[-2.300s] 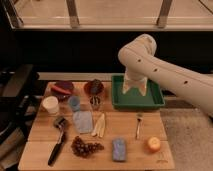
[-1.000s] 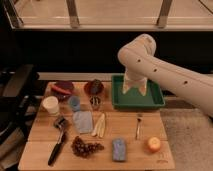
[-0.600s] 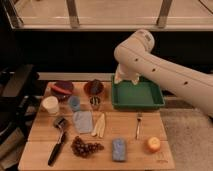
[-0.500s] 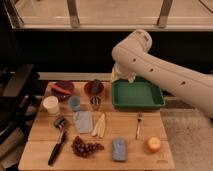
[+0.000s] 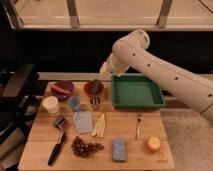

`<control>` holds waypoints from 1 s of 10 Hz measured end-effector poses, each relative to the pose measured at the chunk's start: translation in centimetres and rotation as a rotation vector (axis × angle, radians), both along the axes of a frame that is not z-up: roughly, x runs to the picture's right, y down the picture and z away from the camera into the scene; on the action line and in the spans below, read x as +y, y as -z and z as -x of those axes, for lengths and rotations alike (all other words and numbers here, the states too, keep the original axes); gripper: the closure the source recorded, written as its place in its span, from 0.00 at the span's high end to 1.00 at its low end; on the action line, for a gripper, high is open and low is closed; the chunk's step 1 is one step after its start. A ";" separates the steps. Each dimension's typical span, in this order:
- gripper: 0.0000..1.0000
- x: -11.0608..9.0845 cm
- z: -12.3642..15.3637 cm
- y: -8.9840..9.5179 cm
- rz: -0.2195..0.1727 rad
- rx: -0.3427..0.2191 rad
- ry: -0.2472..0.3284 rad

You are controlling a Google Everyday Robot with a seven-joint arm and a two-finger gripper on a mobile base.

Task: Place eraser in metal cup

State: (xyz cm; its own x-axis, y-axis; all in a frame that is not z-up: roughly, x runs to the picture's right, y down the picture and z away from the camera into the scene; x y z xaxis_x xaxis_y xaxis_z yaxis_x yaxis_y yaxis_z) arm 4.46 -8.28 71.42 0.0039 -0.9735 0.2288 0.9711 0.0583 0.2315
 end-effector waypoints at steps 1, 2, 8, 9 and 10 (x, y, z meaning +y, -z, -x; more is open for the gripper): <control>0.62 0.1 -0.1 -0.1 0.004 0.010 0.003; 0.62 0.2 -0.1 -0.4 0.004 0.008 -0.016; 0.62 2.8 0.4 -10.1 0.029 -0.026 -0.115; 0.62 2.7 0.9 -11.5 0.033 -0.031 -0.113; 0.62 2.5 1.4 -12.4 0.036 -0.037 -0.102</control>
